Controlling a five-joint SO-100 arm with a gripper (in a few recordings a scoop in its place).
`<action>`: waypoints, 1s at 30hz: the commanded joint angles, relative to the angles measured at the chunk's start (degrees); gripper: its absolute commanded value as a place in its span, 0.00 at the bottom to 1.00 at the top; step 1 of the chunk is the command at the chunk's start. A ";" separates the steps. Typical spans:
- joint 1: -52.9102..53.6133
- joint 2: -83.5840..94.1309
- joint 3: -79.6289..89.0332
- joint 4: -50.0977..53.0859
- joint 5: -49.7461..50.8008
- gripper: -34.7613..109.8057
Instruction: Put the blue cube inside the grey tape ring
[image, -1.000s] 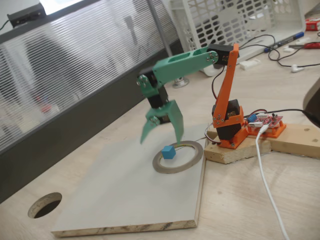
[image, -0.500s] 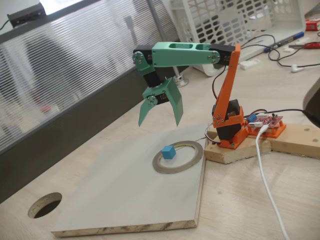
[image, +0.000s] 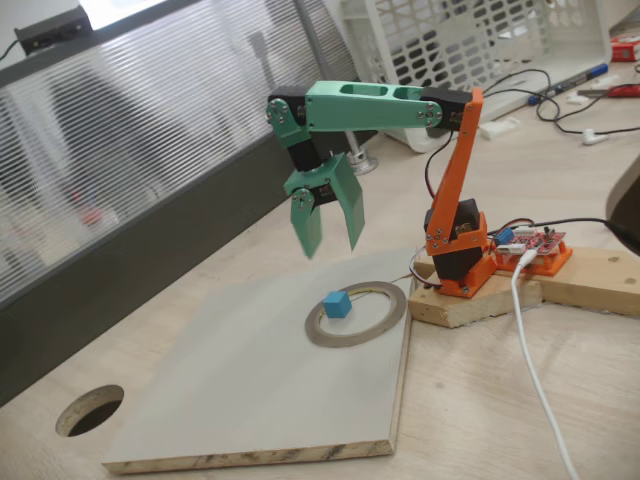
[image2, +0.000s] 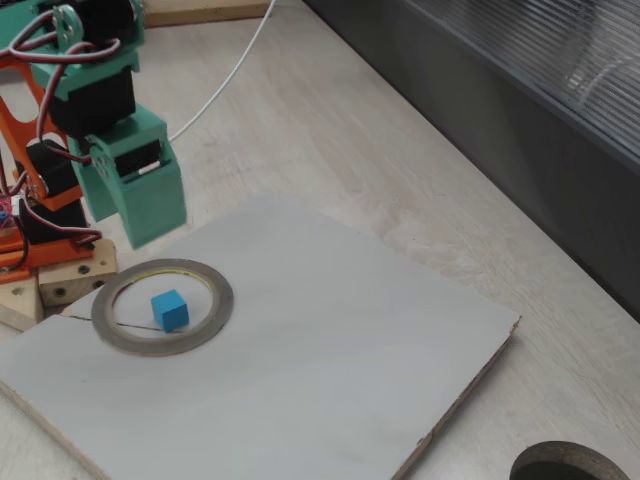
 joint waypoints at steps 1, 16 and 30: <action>0.26 1.93 -0.79 0.88 0.18 0.21; 0.88 1.23 -0.09 1.14 0.79 0.28; 0.70 1.05 0.00 1.05 0.62 0.28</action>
